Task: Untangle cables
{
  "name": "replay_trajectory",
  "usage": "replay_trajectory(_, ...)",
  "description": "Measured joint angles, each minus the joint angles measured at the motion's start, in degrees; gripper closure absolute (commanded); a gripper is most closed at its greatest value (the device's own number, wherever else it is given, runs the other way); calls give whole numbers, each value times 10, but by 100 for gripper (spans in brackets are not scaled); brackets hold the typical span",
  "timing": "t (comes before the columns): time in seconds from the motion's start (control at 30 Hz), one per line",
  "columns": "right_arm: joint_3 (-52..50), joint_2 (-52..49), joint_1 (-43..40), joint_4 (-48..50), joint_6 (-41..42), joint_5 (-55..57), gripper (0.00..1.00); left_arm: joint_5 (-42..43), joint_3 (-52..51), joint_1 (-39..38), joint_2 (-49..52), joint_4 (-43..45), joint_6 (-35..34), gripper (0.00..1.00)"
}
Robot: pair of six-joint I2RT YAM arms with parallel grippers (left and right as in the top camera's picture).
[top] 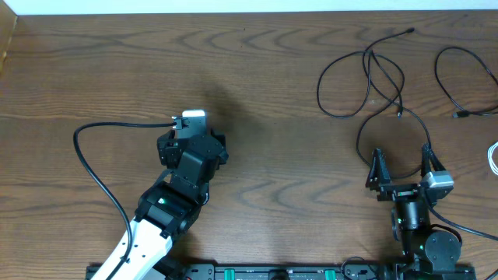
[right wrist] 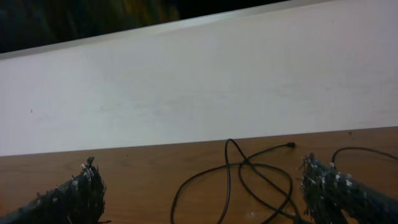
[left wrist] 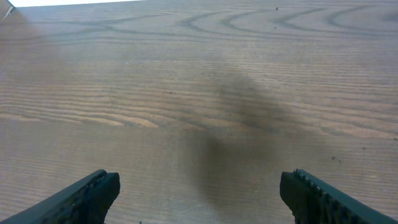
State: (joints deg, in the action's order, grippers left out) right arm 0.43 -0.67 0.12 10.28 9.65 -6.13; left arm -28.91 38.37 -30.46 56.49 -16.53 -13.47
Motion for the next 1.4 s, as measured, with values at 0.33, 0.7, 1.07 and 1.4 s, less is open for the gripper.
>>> replay_trajectory(0.33, 0, 0, -3, -116, 0, 7, 1, 0, 0, 0, 0, 0, 0, 10)
replay_trajectory(0.7, 0, 0, -14, -140, 0, 15, 1, 0, 0, 0, 0, 0, 0, 10)
replay_trajectory(1.07, 0, 0, -14, -140, 0, 17, 1, 0, 0, 0, 0, 0, 0, 10)
replay_trajectory(1.4, 0, 0, -14, -140, 0, 17, 1, 0, 0, 0, 0, 0, 0, 10)
